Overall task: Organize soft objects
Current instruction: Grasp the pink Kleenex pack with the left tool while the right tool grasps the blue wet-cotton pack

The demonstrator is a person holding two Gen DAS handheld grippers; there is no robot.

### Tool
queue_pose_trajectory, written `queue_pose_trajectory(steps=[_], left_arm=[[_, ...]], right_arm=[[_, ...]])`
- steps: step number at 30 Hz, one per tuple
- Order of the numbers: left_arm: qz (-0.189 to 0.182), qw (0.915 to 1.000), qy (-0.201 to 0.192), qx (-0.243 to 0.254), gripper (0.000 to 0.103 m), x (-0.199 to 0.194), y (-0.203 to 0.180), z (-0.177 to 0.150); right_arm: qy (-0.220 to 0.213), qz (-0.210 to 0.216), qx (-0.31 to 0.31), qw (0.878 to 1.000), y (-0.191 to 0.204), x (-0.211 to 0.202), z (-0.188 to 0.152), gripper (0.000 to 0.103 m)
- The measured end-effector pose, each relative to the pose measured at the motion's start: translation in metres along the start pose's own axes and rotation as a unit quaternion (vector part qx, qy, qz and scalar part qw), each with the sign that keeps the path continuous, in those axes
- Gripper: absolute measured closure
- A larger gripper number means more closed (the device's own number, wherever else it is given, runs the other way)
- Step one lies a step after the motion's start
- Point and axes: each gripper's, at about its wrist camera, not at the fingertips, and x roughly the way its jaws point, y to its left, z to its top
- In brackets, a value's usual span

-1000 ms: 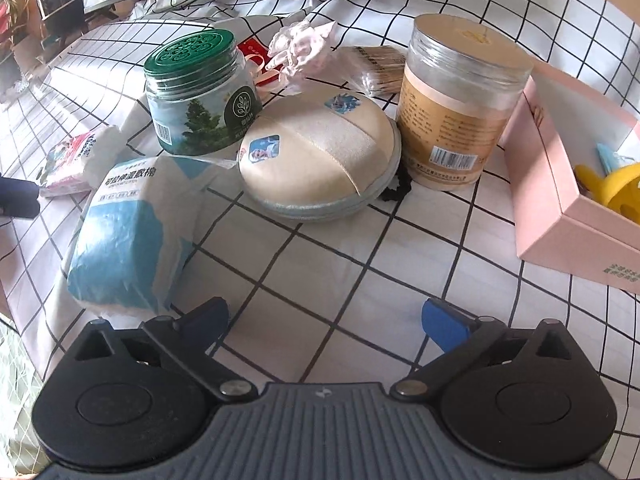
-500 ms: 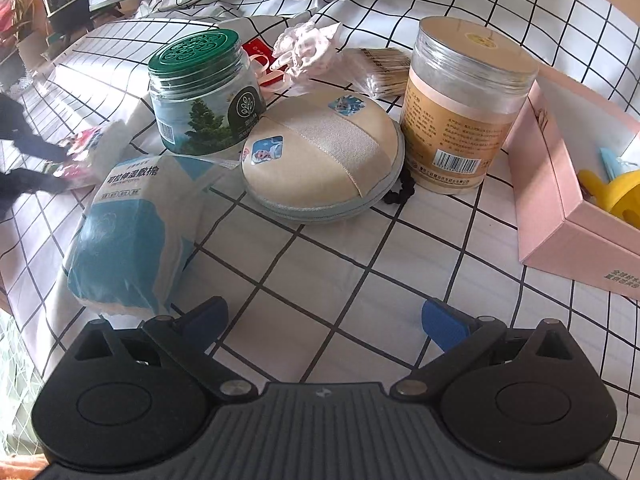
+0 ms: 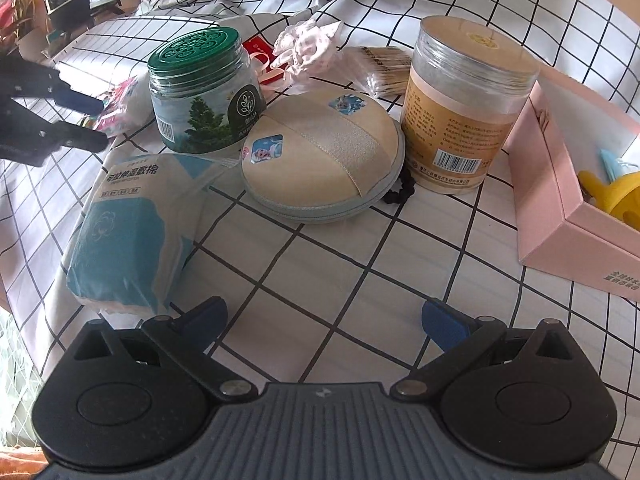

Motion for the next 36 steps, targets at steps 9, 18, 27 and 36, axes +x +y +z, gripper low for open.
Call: queue_pose_trajectory(steps=[9,18,27,36], left_arm=[[0.035,0.9929,0.033,0.108,0.046,0.025,0.007,0.012],[0.034,0.9983,0.046,-0.009,0.02,0.042,0.057,0.011],[-0.008,0.99,0.065,-0.125,0.031,0.035,0.069,0.004],[0.025,0.9343,0.064,-0.35,0.039,-0.005,0.061,-0.037]], right_arm=[[0.0,0.0,-0.001,1.0,0.0,-0.001,-0.002,0.0],[0.0,0.001,-0.002,1.0,0.0,-0.001,-0.002,0.0],[0.005,0.0,0.0,1.0,0.0,-0.001,0.0,0.0],[-0.022,0.028,0.023,0.999,-0.01,-0.038,0.032,0.003]])
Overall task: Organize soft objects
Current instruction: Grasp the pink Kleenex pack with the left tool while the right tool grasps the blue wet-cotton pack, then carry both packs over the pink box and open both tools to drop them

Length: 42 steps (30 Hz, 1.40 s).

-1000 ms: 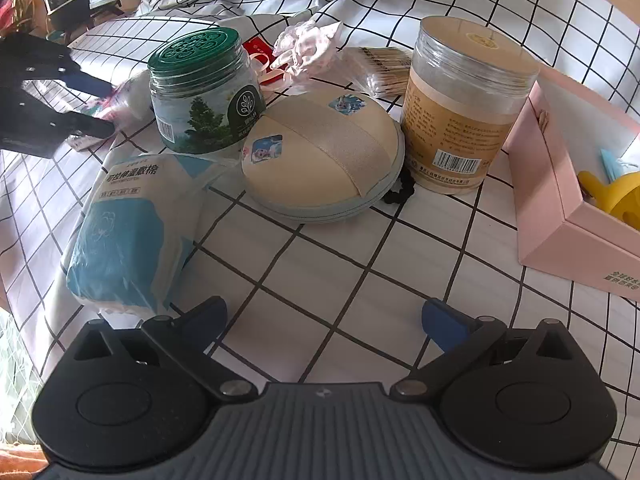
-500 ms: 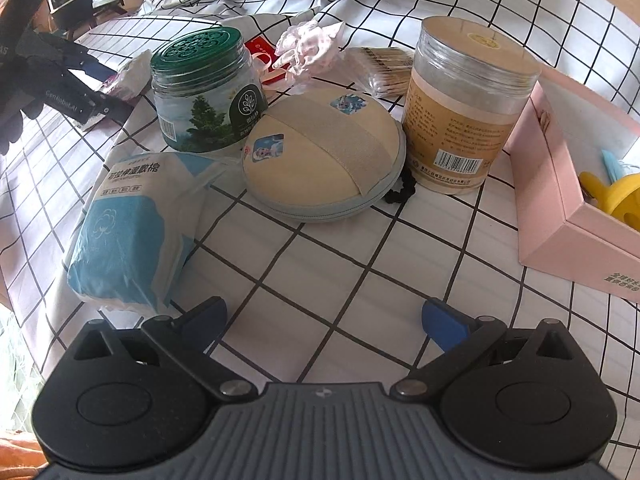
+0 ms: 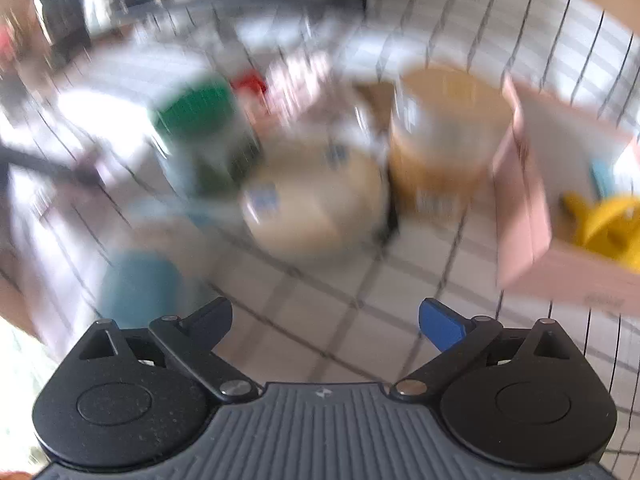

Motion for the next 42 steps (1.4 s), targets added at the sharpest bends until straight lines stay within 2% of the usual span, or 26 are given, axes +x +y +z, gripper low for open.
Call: queue_pose_trajectory(steps=[2,4,6,9,12,14,16,18,22,24,26,29,33,39,42], left_arm=[[0.007,0.9993,-0.006,-0.035,0.039,-0.007,0.001,-0.009],[0.022,0.9983,-0.013,-0.052,0.04,-0.013,-0.002,-0.016],[0.032,0.9975,-0.017,-0.061,0.04,-0.016,-0.004,-0.02],[0.027,0.9952,-0.026,-0.09,0.04,-0.021,-0.003,-0.024],[0.04,0.9926,-0.032,-0.11,0.04,-0.027,0.0,-0.024],[0.046,0.991,-0.04,-0.119,0.04,-0.033,-0.001,-0.025],[0.048,0.9904,-0.042,-0.123,0.04,-0.039,-0.005,-0.023],[0.054,0.991,-0.042,-0.116,0.04,-0.044,-0.012,-0.019],[0.071,0.9911,-0.041,-0.104,0.04,-0.061,-0.028,-0.01],[0.075,0.9903,-0.05,-0.106,0.04,-0.072,-0.037,-0.003],[0.078,0.9895,-0.065,-0.103,0.04,-0.086,-0.05,0.007],[0.077,0.9887,-0.087,-0.094,0.04,-0.103,-0.075,0.025],[0.059,0.9879,-0.113,-0.088,0.04,-0.116,-0.118,0.044],[0.004,0.9892,-0.134,-0.06,0.04,-0.115,-0.202,0.06],[-0.05,0.9885,-0.132,-0.055,0.04,-0.109,-0.239,0.063]], right_arm=[[-0.024,0.034,-0.006,0.999,0.01,-0.015,0.013,0.002],[-0.021,0.067,-0.022,0.997,0.029,-0.015,0.024,0.002],[-0.008,0.081,-0.034,0.996,0.047,-0.003,0.031,0.002],[0.02,0.078,-0.061,0.995,0.074,0.025,0.033,0.004],[0.036,0.065,-0.08,0.994,0.09,0.041,0.027,0.011],[0.049,0.074,-0.084,0.993,0.092,0.049,0.024,0.016],[0.073,0.082,-0.081,0.991,0.091,0.055,0.024,0.046],[0.081,0.093,-0.083,0.989,0.09,0.046,0.028,0.051],[0.064,0.139,-0.087,0.984,0.083,0.003,0.049,0.052],[0.038,0.154,-0.096,0.983,0.079,-0.026,0.061,0.052],[0.005,0.151,-0.111,0.982,0.077,-0.052,0.074,0.052],[-0.042,0.142,-0.124,0.981,0.058,-0.088,0.09,0.052],[-0.087,0.114,-0.114,0.983,0.011,-0.123,0.099,0.051],[-0.137,0.073,-0.08,0.985,-0.074,-0.156,0.099,0.051],[-0.161,0.051,-0.064,0.983,-0.119,-0.164,0.095,0.051]])
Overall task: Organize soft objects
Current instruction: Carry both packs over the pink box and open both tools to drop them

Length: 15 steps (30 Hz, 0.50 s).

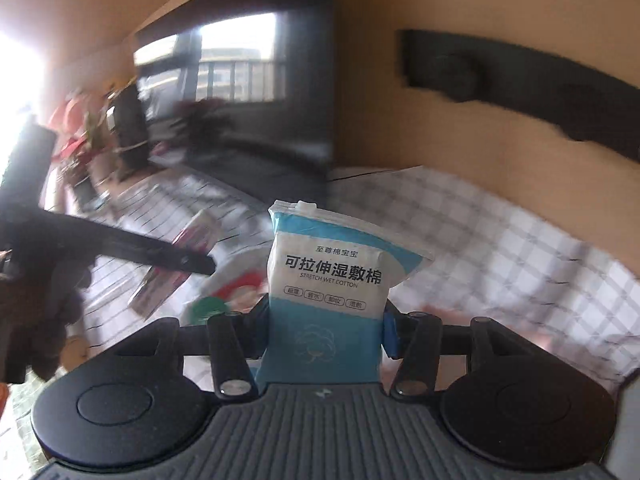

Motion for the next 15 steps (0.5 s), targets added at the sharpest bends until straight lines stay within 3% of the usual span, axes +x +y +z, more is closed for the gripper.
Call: queue_pose_trajectory(steps=[8,15], left_arm=[[-0.11,0.9935,0.024,0.019,0.04,0.052,-0.107,-0.004],[-0.193,0.9794,0.059,0.016,0.039,0.136,-0.17,-0.031]], right_arm=[[-0.073,-0.1,0.051,0.991,-0.103,-0.037,-0.043,0.051],[-0.045,-0.115,0.13,0.984,-0.164,-0.017,-0.088,0.051]])
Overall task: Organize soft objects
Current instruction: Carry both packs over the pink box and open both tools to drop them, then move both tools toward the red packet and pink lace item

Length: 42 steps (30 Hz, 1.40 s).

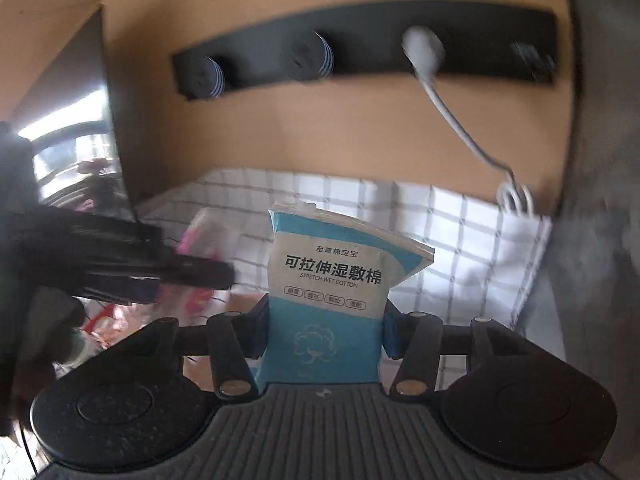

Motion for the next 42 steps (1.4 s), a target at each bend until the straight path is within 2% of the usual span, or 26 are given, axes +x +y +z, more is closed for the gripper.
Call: queue_pose_trajectory(steps=[2,3,6,8,10,13,14,16,20,24,26,28,34,38,42], left_arm=[[-0.005,0.9997,0.023,0.002,0.038,0.033,0.0,-0.002],[0.008,0.9993,0.034,0.007,0.038,0.047,0.001,-0.003],[0.095,0.9931,0.069,0.012,0.038,0.079,0.011,-0.005],[0.126,0.9887,0.081,0.008,0.038,0.088,0.021,-0.008],[0.119,0.9899,0.077,0.004,0.038,0.085,0.029,-0.01],[0.044,0.9987,0.015,-0.022,0.037,0.067,0.037,-0.008],[0.043,0.9988,0.0,-0.025,0.037,0.063,0.038,-0.005],[0.061,0.9981,0.001,-0.012,0.037,0.059,0.037,0.0],[0.068,0.9969,0.039,0.004,0.038,0.066,0.042,-0.001],[0.119,0.9906,0.053,0.042,0.039,0.076,0.033,-0.01],[0.145,0.9864,0.044,0.063,0.039,0.078,0.026,-0.01],[0.148,0.9863,0.025,0.069,0.039,0.067,0.024,-0.008],[0.107,0.9922,-0.016,0.062,0.039,0.003,0.032,-0.003],[0.093,0.9925,-0.061,0.051,0.039,-0.057,0.056,0.006],[0.115,0.9859,-0.112,0.047,0.039,-0.127,0.1,0.003]], right_arm=[[0.01,-0.003,0.006,1.0,-0.004,0.01,-0.011,0.051],[0.016,0.0,0.008,1.0,-0.002,0.016,-0.016,0.051],[0.034,0.015,0.017,0.999,-0.005,0.035,-0.022,0.051],[0.041,0.02,0.021,0.999,-0.002,0.041,-0.028,0.051],[0.047,0.024,0.033,0.998,-0.001,0.056,-0.029,0.051],[0.049,0.054,0.059,0.996,-0.001,0.077,-0.031,0.048],[0.058,0.06,0.064,0.994,0.0,0.086,-0.031,0.046],[0.069,0.052,0.063,0.994,0.004,0.099,-0.034,0.038],[0.064,0.027,0.039,0.997,0.01,0.095,-0.04,0.032],[0.052,0.007,0.033,0.998,0.008,0.076,-0.041,0.029],[0.049,-0.009,0.034,0.998,0.006,0.066,-0.038,0.029],[0.048,-0.022,0.037,0.998,0.004,0.055,-0.036,0.029],[0.04,-0.031,0.051,0.997,0.022,0.024,-0.017,0.028],[0.033,-0.015,0.018,0.999,0.07,0.015,0.01,0.028],[0.027,0.016,-0.031,0.999,0.141,0.015,0.044,0.028]])
